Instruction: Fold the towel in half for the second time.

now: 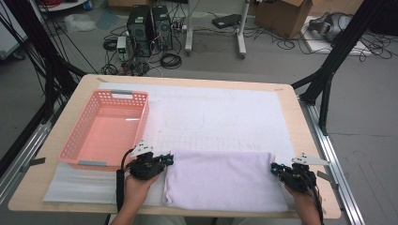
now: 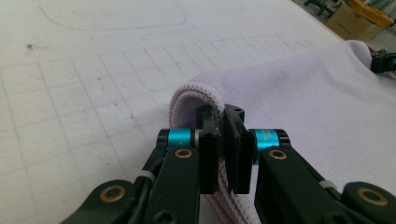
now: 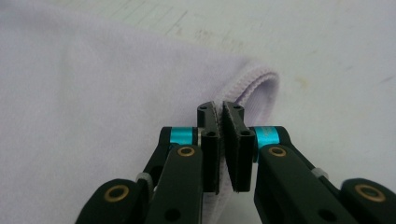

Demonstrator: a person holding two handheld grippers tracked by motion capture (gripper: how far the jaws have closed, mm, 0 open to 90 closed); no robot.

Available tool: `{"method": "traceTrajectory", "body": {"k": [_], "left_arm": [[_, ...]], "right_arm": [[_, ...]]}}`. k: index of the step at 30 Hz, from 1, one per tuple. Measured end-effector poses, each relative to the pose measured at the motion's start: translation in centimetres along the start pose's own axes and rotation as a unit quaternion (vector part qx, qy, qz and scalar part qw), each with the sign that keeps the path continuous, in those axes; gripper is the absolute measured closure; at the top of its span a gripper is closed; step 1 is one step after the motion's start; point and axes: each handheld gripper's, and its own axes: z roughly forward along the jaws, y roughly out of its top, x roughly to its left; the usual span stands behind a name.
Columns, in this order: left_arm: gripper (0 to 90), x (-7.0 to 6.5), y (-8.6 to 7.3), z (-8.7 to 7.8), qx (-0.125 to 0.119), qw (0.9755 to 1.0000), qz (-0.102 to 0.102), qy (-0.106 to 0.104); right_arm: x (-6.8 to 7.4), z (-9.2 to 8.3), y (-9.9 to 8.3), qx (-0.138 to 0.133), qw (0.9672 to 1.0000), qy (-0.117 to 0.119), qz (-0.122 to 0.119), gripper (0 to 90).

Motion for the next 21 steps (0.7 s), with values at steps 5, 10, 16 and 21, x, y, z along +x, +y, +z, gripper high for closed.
{"method": "traceTrajectory", "body": {"k": [5, 10, 16, 21], "left_arm": [[85.0, 0.3, 1.2, 0.8, -0.011, 0.9997, -0.011, 0.019], [84.9, 0.6, 1.2, 1.6, 0.005, 0.9987, -0.017, 0.047], [63.1, 0.6, 1.1, 1.6, 0.027, 0.9973, -0.029, 0.061], [46.2, 0.6, 1.5, 1.8, 0.004, 0.9979, -0.012, 0.063]], "right_arm": [[-0.3, -0.1, 0.8, -0.028, 0.9993, -0.023, 0.006, 86.0], [-0.5, 0.8, 1.1, -0.034, 0.9983, -0.045, 0.015, 85.9], [-0.6, 1.1, 0.8, -0.015, 0.9974, -0.066, 0.025, 69.4], [-0.8, -0.3, 1.8, -0.055, 0.9948, -0.084, 0.021, 56.6]]}}
